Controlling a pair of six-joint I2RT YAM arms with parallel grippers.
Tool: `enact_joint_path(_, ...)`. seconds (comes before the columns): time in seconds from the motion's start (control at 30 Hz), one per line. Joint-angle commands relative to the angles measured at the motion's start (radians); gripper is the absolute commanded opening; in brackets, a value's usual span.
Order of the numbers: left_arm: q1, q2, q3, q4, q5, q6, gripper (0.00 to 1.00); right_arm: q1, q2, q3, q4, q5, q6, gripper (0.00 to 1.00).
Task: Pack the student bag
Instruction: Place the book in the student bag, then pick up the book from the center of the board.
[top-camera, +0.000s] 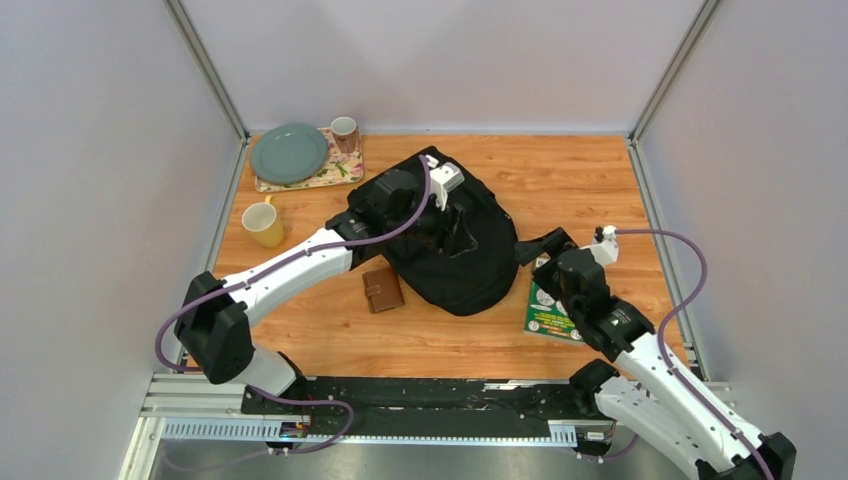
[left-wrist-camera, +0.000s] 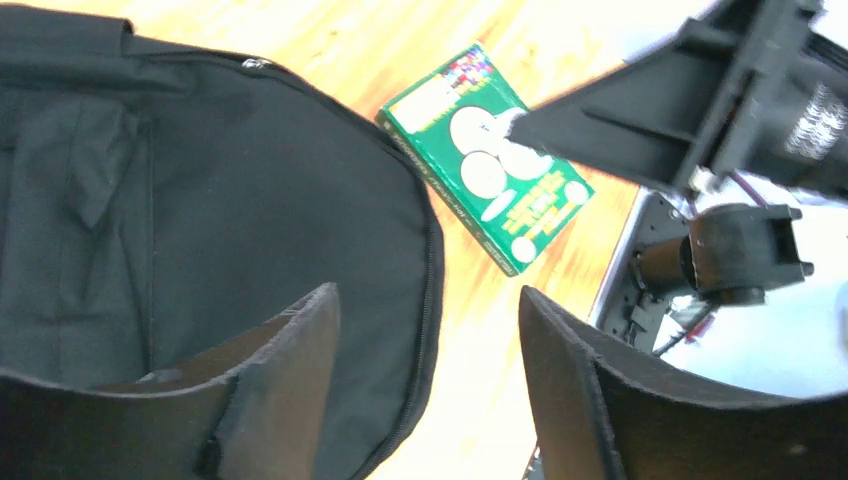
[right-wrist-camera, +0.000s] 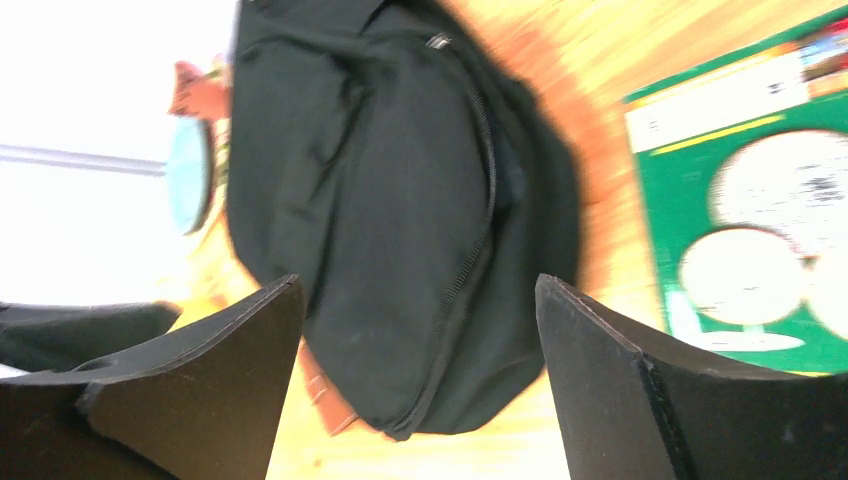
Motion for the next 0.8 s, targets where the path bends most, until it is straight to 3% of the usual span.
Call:
enact_joint_path(0.0, -0.002, 0.007, 0.028, 0.024, 0.157, -0.035, 0.79, -0.133, 0.0, 0.096, -0.266, 0.074, -0.13, 0.89)
enact_joint_path(0.17, -0.021, -0.014, 0.002, 0.088, 0.144, -0.049, 0.79, -0.475, 0.077, 0.136, -0.331, -0.151, -0.232, 0.93)
enact_joint_path(0.27, -0.054, 0.026, 0.057, 0.093, 0.135, -0.023, 0.8, -0.631, 0.105, 0.133, -0.354, -0.21, -0.269, 0.94)
enact_joint_path(0.57, -0.199, 0.335, 0.323, 0.028, 0.195, -0.014, 0.8, -0.899, 0.135, 0.072, -0.372, -0.343, -0.317, 0.97)
enact_joint_path(0.77, -0.254, 0.533, 0.432, -0.047, 0.21, -0.035, 0.81, -0.947, 0.155, 0.021, -0.331, -0.424, -0.34, 0.97)
